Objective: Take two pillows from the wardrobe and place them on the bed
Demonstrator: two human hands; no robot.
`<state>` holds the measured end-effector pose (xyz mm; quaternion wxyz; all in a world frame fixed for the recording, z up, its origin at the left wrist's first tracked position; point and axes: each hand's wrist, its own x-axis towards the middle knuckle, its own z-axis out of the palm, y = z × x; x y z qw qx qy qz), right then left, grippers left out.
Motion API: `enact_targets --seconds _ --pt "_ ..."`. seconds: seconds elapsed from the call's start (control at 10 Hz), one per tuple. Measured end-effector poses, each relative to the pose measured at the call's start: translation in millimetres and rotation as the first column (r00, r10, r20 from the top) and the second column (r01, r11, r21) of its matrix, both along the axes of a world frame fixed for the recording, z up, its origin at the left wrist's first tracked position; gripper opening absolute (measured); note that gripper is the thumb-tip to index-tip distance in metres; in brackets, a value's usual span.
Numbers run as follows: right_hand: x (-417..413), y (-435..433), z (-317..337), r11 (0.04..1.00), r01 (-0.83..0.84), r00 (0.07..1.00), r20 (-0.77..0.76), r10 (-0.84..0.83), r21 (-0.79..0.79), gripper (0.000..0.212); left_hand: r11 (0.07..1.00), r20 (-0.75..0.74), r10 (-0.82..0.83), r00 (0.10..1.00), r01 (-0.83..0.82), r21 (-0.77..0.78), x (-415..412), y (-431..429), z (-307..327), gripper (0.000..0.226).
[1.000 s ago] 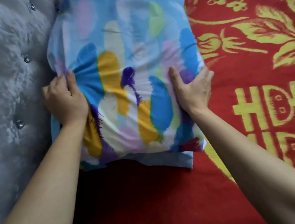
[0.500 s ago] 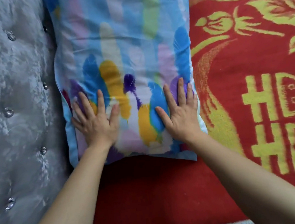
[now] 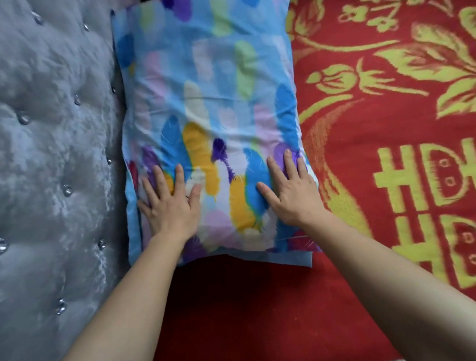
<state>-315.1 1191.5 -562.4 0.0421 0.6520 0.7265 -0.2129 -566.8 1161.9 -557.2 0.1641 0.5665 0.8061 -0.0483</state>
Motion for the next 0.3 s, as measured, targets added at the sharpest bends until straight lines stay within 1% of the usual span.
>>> enact_targets --seconds 0.1,0.2,0.3 --pt "15.5 -1.2 42.1 0.995 -0.097 0.994 0.049 0.098 -0.016 0.067 0.99 -0.12 -0.14 0.983 0.136 -0.036 -3.4 -9.3 43.2 0.066" --pt "31.4 14.6 100.4 0.996 -0.083 0.996 0.047 0.081 0.045 0.07 0.989 -0.134 -0.139 0.981 0.144 0.032 -6.2 6.2 109.5 0.066" --pt "44.2 31.8 166.8 0.979 -0.093 0.995 0.061 0.084 0.179 0.07 0.979 -0.13 -0.14 0.982 0.157 0.13 -7.2 25.8 184.6 0.066"
